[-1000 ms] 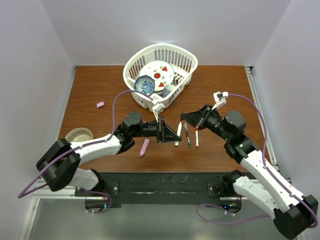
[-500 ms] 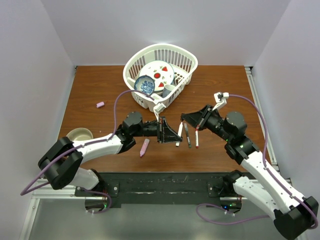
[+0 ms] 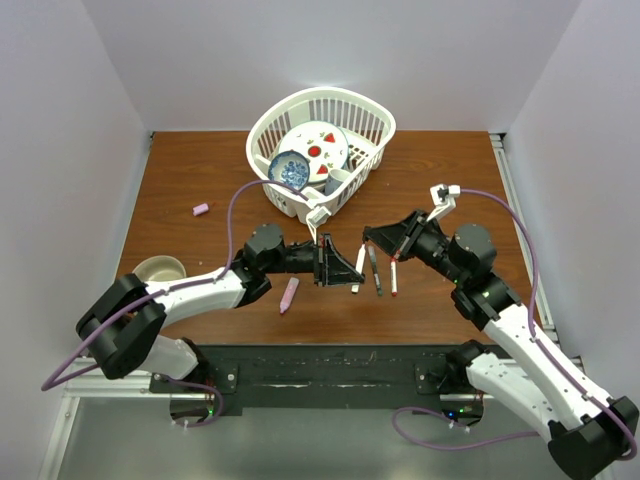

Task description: Insert the pens into the pen caps

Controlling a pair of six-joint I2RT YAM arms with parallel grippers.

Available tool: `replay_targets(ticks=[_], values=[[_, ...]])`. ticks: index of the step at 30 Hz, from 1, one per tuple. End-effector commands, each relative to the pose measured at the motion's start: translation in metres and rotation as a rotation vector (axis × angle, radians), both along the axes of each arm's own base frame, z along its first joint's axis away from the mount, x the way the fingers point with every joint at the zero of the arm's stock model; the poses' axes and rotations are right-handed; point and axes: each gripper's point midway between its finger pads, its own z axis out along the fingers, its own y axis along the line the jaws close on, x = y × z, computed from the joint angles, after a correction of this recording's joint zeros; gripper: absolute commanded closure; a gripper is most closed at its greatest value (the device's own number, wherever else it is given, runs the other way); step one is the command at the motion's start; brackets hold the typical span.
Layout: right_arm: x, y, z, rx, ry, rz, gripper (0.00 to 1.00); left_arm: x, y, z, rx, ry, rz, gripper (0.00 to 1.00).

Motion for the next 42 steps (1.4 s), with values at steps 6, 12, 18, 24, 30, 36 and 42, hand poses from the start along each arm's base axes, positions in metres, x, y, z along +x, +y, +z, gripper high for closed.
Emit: replay_targets(ticks=[6,12,18,24,30,36,42], values=[[-0.003,-0.002,0.031,0.031,-0.082,-0.003,0.94,-0.005,-0.001,0.014,-0.051,-0.035,-0.028,1.0],[-0.004,-0.001,0.036,0.04,-0.087,0.002,0.94,-0.005,-0.002,0.012,-0.052,-0.029,-0.035,1.0],[-0.004,-0.001,0.04,0.042,-0.094,0.005,0.94,-0.005,-0.002,0.009,-0.049,-0.019,-0.04,1.0],[-0.009,-0.001,0.033,0.029,-0.087,0.017,0.94,-0.005,-0.004,0.012,-0.055,-0.023,-0.045,1.0],[-0.013,-0.006,0.019,-0.008,-0.076,0.008,0.94,-0.005,-0.004,0.017,-0.066,-0.036,-0.049,1.0],[-0.012,-0.007,0.012,-0.032,-0.071,0.004,0.94,-0.006,-0.005,0.019,-0.073,-0.037,-0.057,1.0],[-0.008,-0.005,0.018,-0.017,-0.078,0.002,0.94,-0.008,-0.004,0.018,-0.078,-0.028,-0.069,1.0]])
